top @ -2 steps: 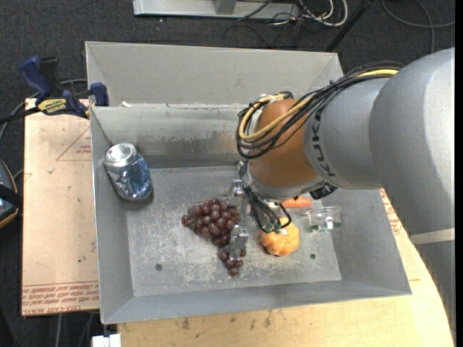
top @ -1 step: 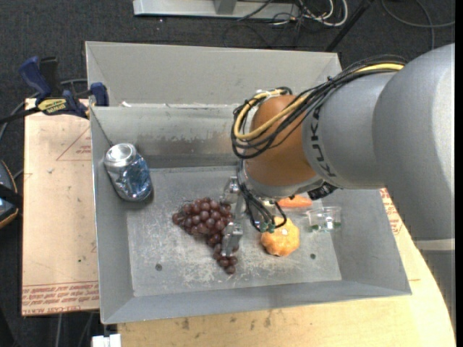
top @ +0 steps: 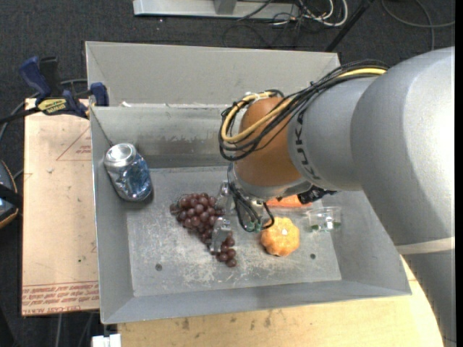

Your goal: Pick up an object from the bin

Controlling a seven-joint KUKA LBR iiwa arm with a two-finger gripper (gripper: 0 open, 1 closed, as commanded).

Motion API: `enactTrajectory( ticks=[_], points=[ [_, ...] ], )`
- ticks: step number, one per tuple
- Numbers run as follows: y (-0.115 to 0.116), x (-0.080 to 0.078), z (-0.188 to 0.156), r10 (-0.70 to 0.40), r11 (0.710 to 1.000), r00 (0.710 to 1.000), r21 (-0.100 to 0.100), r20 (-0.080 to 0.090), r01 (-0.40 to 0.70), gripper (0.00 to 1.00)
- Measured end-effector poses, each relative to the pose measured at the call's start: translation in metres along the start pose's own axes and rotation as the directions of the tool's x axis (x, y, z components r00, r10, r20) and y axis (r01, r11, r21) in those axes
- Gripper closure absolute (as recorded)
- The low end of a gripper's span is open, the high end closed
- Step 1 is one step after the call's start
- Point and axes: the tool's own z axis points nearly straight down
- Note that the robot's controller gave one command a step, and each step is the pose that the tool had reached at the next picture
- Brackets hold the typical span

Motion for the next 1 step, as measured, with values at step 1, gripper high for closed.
enactTrajectory(
  ticks=[1],
  points=[
    [0.0,0.0,0.0,0.0,1.0,1.0,0.0,0.0,0.0,1.0]
  ],
)
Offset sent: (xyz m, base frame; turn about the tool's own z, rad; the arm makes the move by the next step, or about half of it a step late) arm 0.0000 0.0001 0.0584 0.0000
